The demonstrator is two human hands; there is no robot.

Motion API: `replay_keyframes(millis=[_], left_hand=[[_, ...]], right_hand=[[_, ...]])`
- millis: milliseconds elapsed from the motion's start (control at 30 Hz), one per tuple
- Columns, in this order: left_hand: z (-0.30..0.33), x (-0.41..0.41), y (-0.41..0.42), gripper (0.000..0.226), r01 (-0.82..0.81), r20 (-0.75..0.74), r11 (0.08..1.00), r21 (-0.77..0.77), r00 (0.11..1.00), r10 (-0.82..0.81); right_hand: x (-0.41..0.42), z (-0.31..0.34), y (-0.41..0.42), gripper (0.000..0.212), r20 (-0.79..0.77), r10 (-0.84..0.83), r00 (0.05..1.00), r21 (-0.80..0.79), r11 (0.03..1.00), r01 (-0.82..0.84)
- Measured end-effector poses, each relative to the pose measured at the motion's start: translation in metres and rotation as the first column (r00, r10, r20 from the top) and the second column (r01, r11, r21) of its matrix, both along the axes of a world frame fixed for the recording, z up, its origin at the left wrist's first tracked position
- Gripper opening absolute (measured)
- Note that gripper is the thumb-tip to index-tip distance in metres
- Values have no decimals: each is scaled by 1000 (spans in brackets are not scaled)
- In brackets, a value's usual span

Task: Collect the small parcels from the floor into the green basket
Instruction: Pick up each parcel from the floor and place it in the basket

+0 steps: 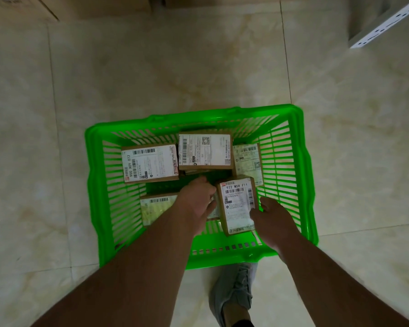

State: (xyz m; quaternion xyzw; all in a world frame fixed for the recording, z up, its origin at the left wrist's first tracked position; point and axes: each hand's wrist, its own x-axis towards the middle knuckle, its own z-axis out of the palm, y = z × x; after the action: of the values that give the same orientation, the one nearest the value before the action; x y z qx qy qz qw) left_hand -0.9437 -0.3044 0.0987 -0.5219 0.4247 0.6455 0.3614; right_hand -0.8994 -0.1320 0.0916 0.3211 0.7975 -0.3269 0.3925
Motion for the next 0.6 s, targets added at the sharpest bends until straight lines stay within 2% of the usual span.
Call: replay_keyframes(millis=[100,300,433,600], left_hand=[[10,14,6,22,79,-7,997,25,997,-79],[7,52,25,33,284,-8,959,0,959,-284],[11,57,32,43,444,-68,893,-70,891,-448],[33,51,43,45,506,-165,856,-107,840,-517]], right_hand=[[-1,3,2,54,29,-7,1000,-23,1000,8],[0,2,3,43,41,42,998,-76,996,-39],[-4,6,2,45,9,68,998,-82,994,-67],[-6,18,10,42,-4,38,999,-23,999,-38]])
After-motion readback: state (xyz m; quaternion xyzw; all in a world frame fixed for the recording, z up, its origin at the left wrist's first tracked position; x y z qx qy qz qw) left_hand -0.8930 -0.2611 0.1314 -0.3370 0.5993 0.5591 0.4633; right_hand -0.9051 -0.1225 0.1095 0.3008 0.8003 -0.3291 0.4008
